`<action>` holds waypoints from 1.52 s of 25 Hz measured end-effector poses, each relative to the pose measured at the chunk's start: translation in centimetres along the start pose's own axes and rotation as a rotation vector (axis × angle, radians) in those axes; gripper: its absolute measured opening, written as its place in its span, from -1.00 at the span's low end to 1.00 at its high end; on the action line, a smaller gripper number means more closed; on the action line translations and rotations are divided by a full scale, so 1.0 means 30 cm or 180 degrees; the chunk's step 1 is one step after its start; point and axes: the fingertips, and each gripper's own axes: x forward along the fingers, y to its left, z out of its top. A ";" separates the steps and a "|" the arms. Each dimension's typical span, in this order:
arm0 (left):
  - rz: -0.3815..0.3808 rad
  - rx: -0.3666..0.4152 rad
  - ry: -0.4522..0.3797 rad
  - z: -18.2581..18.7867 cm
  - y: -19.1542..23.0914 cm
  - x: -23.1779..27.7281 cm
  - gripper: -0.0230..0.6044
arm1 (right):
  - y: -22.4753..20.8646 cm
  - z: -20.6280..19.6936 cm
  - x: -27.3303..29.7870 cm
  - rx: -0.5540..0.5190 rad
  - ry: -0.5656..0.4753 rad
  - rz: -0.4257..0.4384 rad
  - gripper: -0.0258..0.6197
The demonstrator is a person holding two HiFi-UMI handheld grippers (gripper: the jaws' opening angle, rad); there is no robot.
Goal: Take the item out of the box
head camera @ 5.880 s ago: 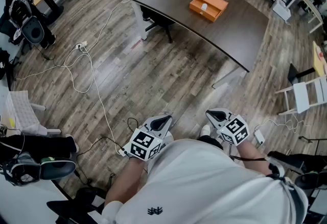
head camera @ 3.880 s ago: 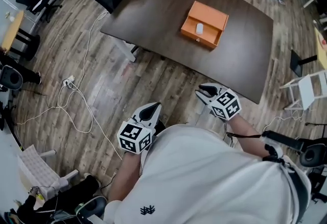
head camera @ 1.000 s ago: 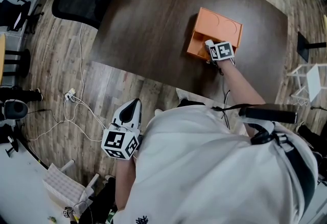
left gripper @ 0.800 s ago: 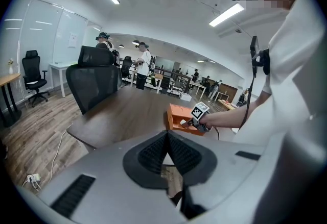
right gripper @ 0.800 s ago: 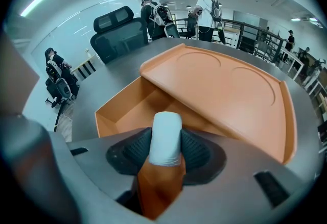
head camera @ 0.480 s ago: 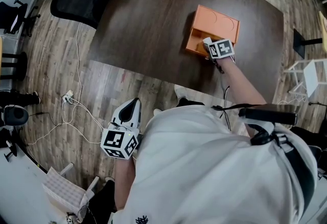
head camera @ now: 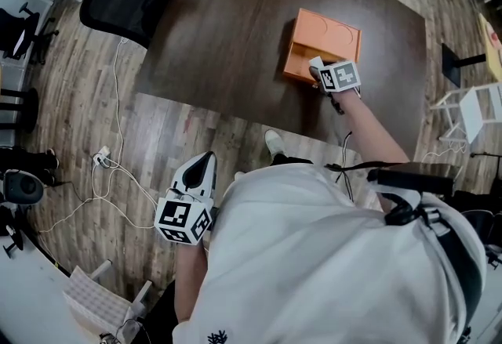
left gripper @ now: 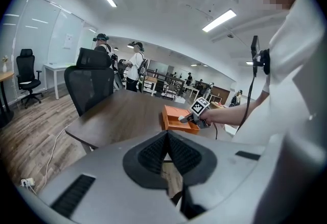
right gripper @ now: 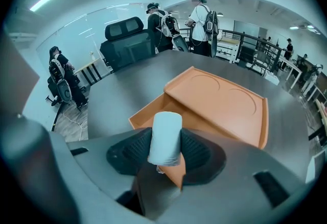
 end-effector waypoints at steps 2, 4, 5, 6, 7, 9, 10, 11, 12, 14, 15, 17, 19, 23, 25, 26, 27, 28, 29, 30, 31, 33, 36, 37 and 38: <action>-0.0024 0.0016 -0.0011 -0.011 -0.004 -0.020 -0.90 | 0.024 0.001 -0.030 -0.0007 -0.0055 0.0007 -0.39; -0.0048 0.0024 -0.0023 -0.024 -0.009 -0.042 -0.89 | 0.052 -0.001 -0.063 -0.0014 -0.0105 0.0015 -0.39; -0.0060 0.0027 -0.0030 -0.028 -0.010 -0.055 -0.89 | 0.068 -0.001 -0.081 -0.0019 -0.0128 0.0017 -0.39; -0.0071 0.0029 -0.0037 -0.032 -0.011 -0.068 -0.89 | 0.084 0.000 -0.100 -0.0023 -0.0150 0.0019 -0.39; -0.0081 0.0031 -0.0044 -0.036 -0.012 -0.081 -0.90 | 0.101 0.001 -0.117 -0.0024 -0.0173 0.0022 -0.39; -0.0100 0.0036 -0.0056 -0.050 -0.013 -0.108 -0.90 | 0.141 -0.003 -0.152 -0.0029 -0.0223 0.0034 -0.39; -0.0110 0.0038 -0.0059 -0.060 -0.015 -0.121 -0.90 | 0.163 -0.006 -0.170 -0.0034 -0.0247 0.0041 -0.39; -0.0121 0.0040 -0.0060 -0.069 -0.016 -0.133 -0.89 | 0.185 -0.010 -0.188 -0.0038 -0.0269 0.0050 -0.39; -0.0133 0.0040 -0.0058 -0.078 -0.017 -0.145 -0.90 | 0.207 -0.016 -0.204 -0.0041 -0.0289 0.0066 -0.39; -0.0154 0.0042 -0.0057 -0.093 -0.018 -0.168 -0.89 | 0.254 -0.027 -0.237 -0.0044 -0.0325 0.0106 -0.39; -0.0163 0.0044 -0.0060 -0.100 -0.019 -0.182 -0.89 | 0.279 -0.034 -0.255 -0.0045 -0.0341 0.0126 -0.39; -0.0186 0.0046 -0.0073 -0.112 -0.022 -0.211 -0.89 | 0.334 -0.050 -0.290 -0.0052 -0.0380 0.0179 -0.39; -0.0218 0.0056 -0.0085 -0.124 -0.025 -0.238 -0.90 | 0.391 -0.068 -0.321 -0.0071 -0.0402 0.0240 -0.39; -0.0273 0.0079 -0.0093 -0.159 -0.028 -0.280 -0.90 | 0.480 -0.103 -0.382 -0.0087 -0.0480 0.0274 -0.39; -0.0292 0.0084 -0.0100 -0.173 -0.030 -0.302 -0.89 | 0.522 -0.124 -0.409 -0.0102 -0.0502 0.0301 -0.39; -0.0304 0.0088 -0.0102 -0.179 -0.032 -0.311 -0.90 | 0.539 -0.136 -0.422 -0.0110 -0.0507 0.0306 -0.39; -0.0318 0.0092 -0.0102 -0.183 -0.035 -0.319 -0.89 | 0.553 -0.147 -0.435 -0.0115 -0.0510 0.0309 -0.39; -0.0331 0.0095 -0.0102 -0.188 -0.038 -0.325 -0.90 | 0.568 -0.158 -0.445 -0.0116 -0.0514 0.0317 -0.39; -0.0343 0.0098 -0.0102 -0.192 -0.040 -0.329 -0.89 | 0.583 -0.167 -0.454 -0.0114 -0.0518 0.0333 -0.39; -0.0353 0.0100 -0.0101 -0.197 -0.041 -0.334 -0.89 | 0.600 -0.175 -0.463 -0.0114 -0.0522 0.0352 -0.39; -0.0364 0.0101 -0.0100 -0.202 -0.043 -0.338 -0.90 | 0.618 -0.184 -0.472 -0.0118 -0.0526 0.0371 -0.39; -0.0384 0.0103 -0.0095 -0.214 -0.048 -0.349 -0.89 | 0.653 -0.205 -0.492 -0.0130 -0.0535 0.0401 -0.39; -0.0422 0.0113 -0.0085 -0.245 -0.048 -0.374 -0.89 | 0.713 -0.242 -0.516 -0.0130 -0.0561 0.0432 -0.39; -0.0437 0.0116 -0.0080 -0.259 -0.041 -0.386 -0.90 | 0.740 -0.256 -0.519 -0.0126 -0.0568 0.0438 -0.39; -0.0452 0.0120 -0.0075 -0.273 -0.032 -0.398 -0.90 | 0.767 -0.271 -0.521 -0.0119 -0.0572 0.0443 -0.39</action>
